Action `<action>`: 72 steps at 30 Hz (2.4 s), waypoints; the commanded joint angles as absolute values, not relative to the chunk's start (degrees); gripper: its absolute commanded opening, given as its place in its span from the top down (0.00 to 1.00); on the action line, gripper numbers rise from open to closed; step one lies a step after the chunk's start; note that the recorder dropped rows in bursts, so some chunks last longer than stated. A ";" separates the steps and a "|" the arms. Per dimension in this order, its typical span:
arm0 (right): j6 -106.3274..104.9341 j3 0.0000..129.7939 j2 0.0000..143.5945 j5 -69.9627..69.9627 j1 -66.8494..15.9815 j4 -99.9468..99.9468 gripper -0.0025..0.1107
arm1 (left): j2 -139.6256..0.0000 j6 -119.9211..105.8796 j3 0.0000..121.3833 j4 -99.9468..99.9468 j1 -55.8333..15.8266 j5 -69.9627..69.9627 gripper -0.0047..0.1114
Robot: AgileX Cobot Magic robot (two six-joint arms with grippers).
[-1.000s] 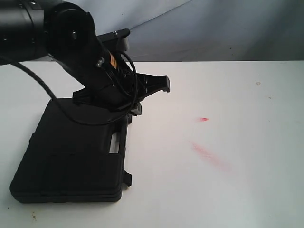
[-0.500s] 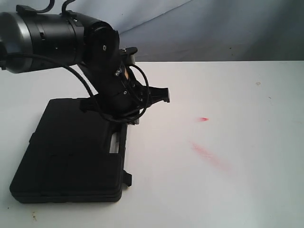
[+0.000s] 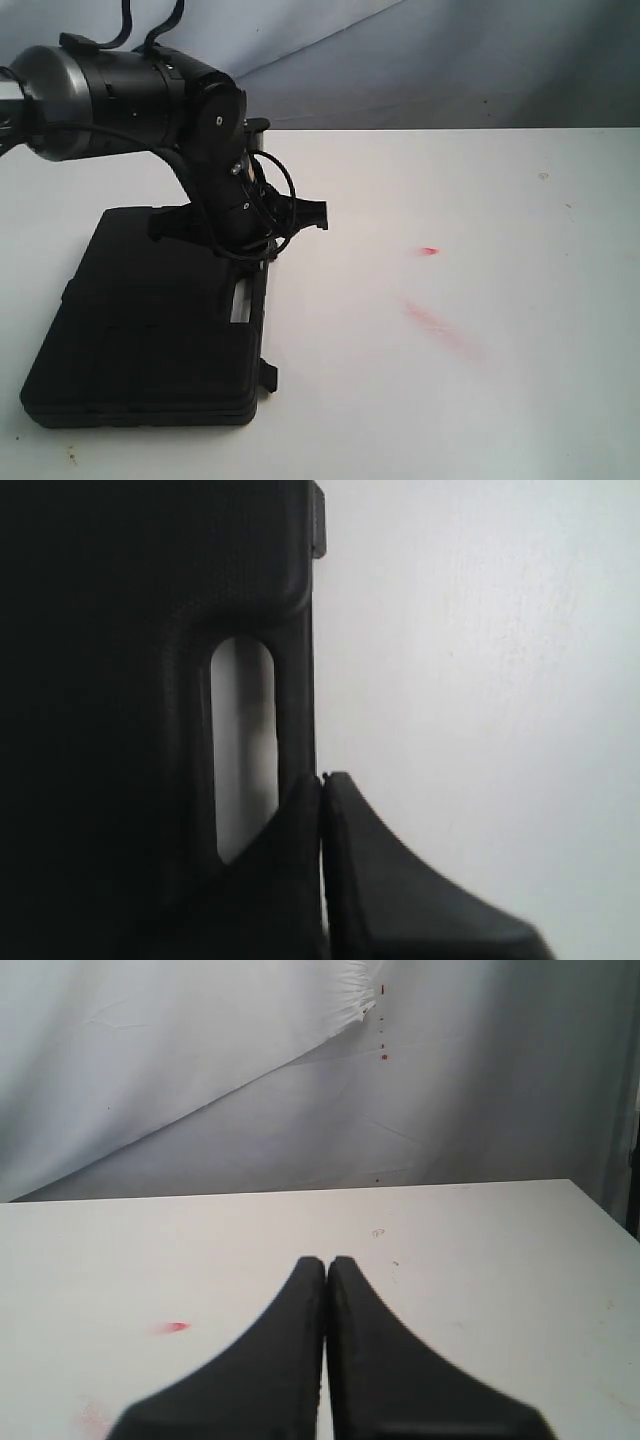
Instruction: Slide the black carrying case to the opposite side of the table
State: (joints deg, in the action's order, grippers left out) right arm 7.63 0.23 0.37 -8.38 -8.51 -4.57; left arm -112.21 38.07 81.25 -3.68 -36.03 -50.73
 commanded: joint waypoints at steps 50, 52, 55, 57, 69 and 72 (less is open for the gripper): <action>7.52 0.00 0.00 -8.19 -8.07 -5.11 0.98 | -122.28 38.91 81.68 -5.22 -35.90 -44.56 0.96; 7.52 0.00 0.00 -8.19 -8.07 -5.11 0.98 | -122.28 38.91 81.68 -5.22 -35.90 -44.56 0.96; 7.52 0.00 0.00 -8.19 -8.07 -5.11 0.98 | -122.28 40.68 81.68 -5.22 -35.90 -44.56 0.96; 7.52 0.00 0.00 -8.19 -8.07 -5.11 0.98 | -122.28 41.64 81.68 -5.08 -35.90 -44.42 0.96; 7.52 0.00 0.00 -8.19 -8.07 -5.11 0.98 | -122.58 45.39 81.72 -2.00 -36.27 -41.87 0.96; 7.52 0.00 0.00 -8.19 -8.07 -5.11 0.98 | -125.11 45.39 85.62 -1.57 -37.36 -45.26 0.96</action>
State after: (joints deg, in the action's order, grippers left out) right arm 7.63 0.23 0.37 -8.38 -8.51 -4.57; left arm -123.63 43.86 83.17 -4.20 -36.17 -45.11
